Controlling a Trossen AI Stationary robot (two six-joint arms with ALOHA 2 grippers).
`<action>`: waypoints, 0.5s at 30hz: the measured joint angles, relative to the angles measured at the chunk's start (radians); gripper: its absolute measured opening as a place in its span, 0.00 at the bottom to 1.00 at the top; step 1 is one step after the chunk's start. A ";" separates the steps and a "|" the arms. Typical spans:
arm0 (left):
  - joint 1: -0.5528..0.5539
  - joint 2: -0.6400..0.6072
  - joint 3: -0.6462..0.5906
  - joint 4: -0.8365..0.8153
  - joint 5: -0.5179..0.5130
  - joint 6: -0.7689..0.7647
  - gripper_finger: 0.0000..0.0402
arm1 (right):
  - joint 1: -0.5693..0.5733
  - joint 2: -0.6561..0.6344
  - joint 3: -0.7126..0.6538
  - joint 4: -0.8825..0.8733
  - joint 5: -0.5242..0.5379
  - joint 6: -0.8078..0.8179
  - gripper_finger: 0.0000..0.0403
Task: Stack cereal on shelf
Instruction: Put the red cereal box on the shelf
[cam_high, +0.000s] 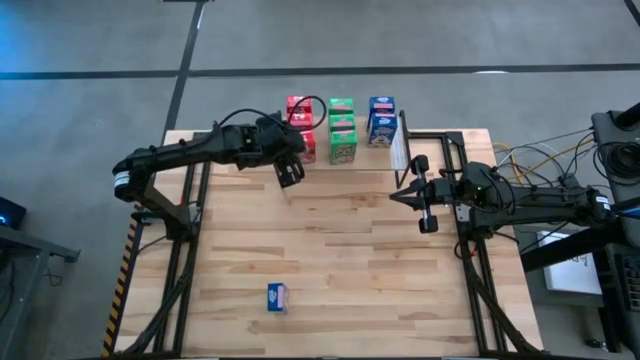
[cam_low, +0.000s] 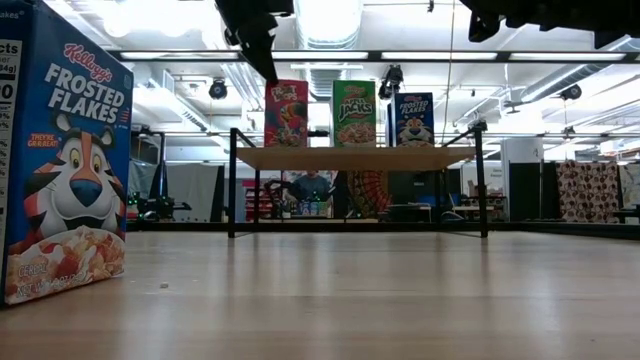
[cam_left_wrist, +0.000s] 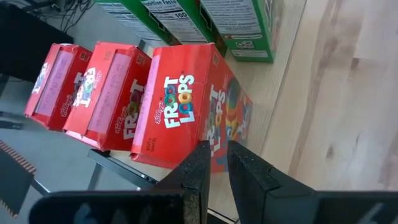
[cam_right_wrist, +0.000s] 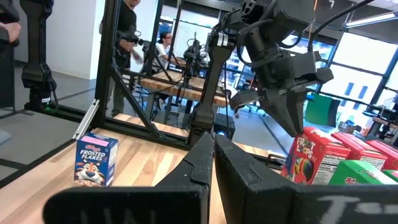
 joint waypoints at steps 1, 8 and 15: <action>0.000 0.000 0.000 0.000 0.000 0.000 0.09 | 0.000 0.000 0.000 0.000 0.000 0.000 0.02; 0.000 0.000 0.000 -0.005 -0.034 0.005 0.09 | 0.000 0.000 0.000 0.000 0.000 0.000 0.02; 0.000 0.000 0.000 -0.019 -0.073 0.016 0.09 | 0.000 0.000 0.000 0.000 0.000 0.000 0.02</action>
